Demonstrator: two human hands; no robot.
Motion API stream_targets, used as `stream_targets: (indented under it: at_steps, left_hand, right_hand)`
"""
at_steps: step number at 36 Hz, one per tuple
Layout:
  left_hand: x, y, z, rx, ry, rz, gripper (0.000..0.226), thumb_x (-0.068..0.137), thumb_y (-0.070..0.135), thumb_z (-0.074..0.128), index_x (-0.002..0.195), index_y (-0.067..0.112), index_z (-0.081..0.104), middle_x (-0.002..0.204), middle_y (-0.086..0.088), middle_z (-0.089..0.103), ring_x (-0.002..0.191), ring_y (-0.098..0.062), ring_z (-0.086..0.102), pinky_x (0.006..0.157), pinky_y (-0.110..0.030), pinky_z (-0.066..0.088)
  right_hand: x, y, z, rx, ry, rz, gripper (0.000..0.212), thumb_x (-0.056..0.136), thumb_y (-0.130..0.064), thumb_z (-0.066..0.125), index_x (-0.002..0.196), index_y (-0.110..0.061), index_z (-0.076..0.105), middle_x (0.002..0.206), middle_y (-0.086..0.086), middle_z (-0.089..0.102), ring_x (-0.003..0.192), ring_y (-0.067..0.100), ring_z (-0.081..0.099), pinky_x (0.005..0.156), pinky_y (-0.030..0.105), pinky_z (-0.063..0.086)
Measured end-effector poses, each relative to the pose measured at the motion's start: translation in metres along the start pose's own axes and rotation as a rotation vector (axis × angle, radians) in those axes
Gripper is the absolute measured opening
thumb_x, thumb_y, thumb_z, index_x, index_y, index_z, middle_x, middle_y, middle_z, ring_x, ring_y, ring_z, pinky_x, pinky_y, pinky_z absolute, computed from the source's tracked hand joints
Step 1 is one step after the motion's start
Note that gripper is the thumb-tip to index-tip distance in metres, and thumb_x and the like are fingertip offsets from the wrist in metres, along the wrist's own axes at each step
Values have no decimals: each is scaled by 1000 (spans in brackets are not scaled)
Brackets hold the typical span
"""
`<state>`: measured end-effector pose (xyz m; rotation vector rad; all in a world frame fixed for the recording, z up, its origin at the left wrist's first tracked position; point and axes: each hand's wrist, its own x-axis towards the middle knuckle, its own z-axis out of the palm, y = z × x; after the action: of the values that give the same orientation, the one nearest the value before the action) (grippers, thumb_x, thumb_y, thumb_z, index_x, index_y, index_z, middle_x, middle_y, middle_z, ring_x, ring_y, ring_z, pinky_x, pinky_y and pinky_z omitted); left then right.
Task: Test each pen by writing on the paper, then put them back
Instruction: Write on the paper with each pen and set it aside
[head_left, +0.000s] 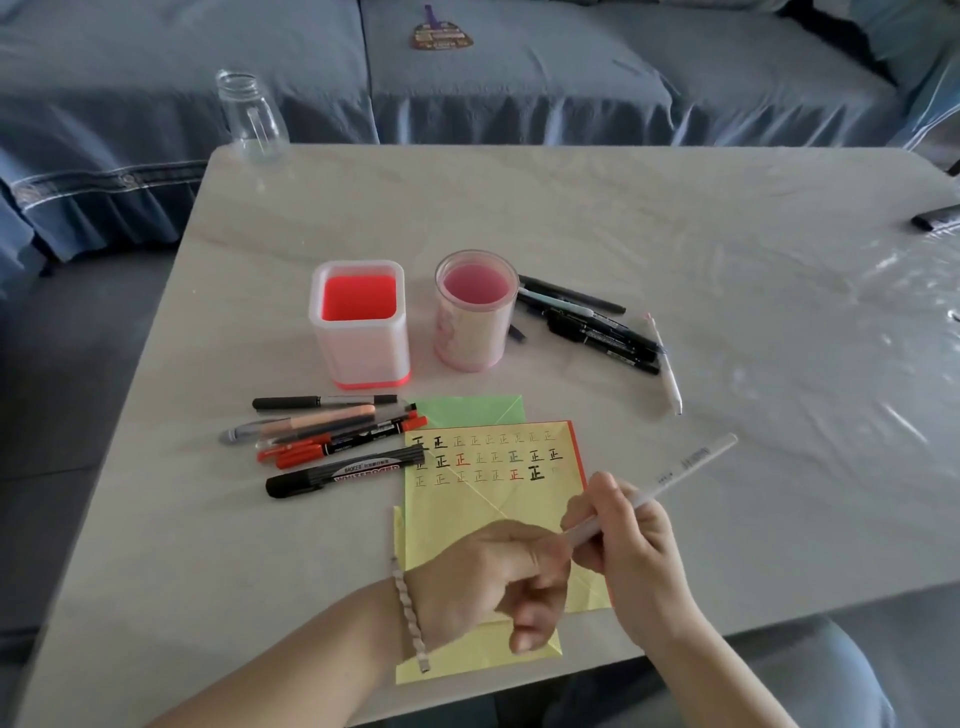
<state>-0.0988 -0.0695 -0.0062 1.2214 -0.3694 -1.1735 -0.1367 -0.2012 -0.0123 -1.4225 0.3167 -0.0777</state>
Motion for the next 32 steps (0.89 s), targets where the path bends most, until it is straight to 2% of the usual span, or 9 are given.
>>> stream_targets:
  at_steps: [3, 6, 11, 15, 17, 19, 26, 29, 32]
  left_hand:
    - [-1, 3, -8, 407, 187, 54, 38, 92, 35, 41, 60, 15, 40, 46, 9, 46, 42, -9, 45, 53, -24, 43]
    - [-13, -4, -25, 835, 452, 166, 38, 95, 44, 29, 64, 28, 43, 51, 6, 51, 43, -2, 45, 57, -25, 44]
    - [-4, -25, -38, 1166, 713, 222, 30, 95, 44, 26, 72, 33, 42, 59, 12, 47, 50, -2, 43, 50, -15, 36]
    - [24, -45, -28, 1339, 766, 386, 36, 85, 39, 39, 95, 10, 58, 88, 2, 64, 83, -14, 63, 80, -33, 54]
    - [40, -55, -27, 1428, 776, 354, 40, 83, 41, 38, 103, 9, 52, 119, -11, 60, 114, -25, 56, 99, -39, 43]
    - [50, -61, -28, 1510, 774, 285, 47, 81, 46, 38, 105, 9, 54, 131, -14, 52, 124, -27, 47, 107, -39, 29]
    - [59, -75, -36, 1591, 738, 175, 60, 78, 54, 36, 114, 12, 58, 132, -10, 53, 124, -23, 47, 102, -38, 23]
    - [60, -76, -37, 1585, 763, 231, 67, 80, 55, 38, 126, 6, 39, 132, -11, 53, 123, -25, 49, 102, -38, 24]
    - [59, -77, -38, 1568, 748, 255, 65, 81, 54, 38, 125, 5, 39, 135, -12, 50, 127, -26, 45, 104, -39, 21]
  right_hand:
    - [15, -4, -8, 55, 357, -22, 45, 90, -17, 42, 45, -11, 47, 34, -5, 34, 32, 5, 27, 37, 15, 24]
    - [39, -9, -47, -8, 626, -70, 42, 94, -13, 34, 54, -8, 44, 31, -6, 29, 31, 5, 23, 37, 16, 20]
    - [48, 3, -65, -275, 475, -154, 39, 97, -13, 38, 61, -9, 52, 40, -7, 44, 37, 4, 36, 41, 11, 31]
    - [57, 18, -51, -232, 362, -169, 22, 94, -9, 48, 74, -11, 58, 52, 1, 60, 44, 5, 52, 48, 14, 45]
    - [61, 28, -45, -239, 297, -153, 14, 92, -9, 52, 80, -13, 59, 56, -3, 66, 51, 8, 59, 53, 19, 51]
    - [64, 38, -40, -250, 265, -125, 11, 91, -13, 54, 81, -15, 60, 59, -5, 68, 56, 9, 63, 59, 24, 53]
    - [73, 54, -32, -430, 481, -132, 39, 80, -27, 70, 50, -8, 52, 42, -4, 55, 39, 4, 46, 46, 16, 39]
    - [76, 57, -31, -517, 560, -160, 43, 85, -19, 62, 52, -1, 43, 44, 4, 43, 43, 10, 34, 46, 19, 31]
    - [74, 59, -31, -516, 599, -222, 44, 86, -9, 57, 48, -8, 34, 43, -1, 31, 44, 10, 29, 44, 18, 25]
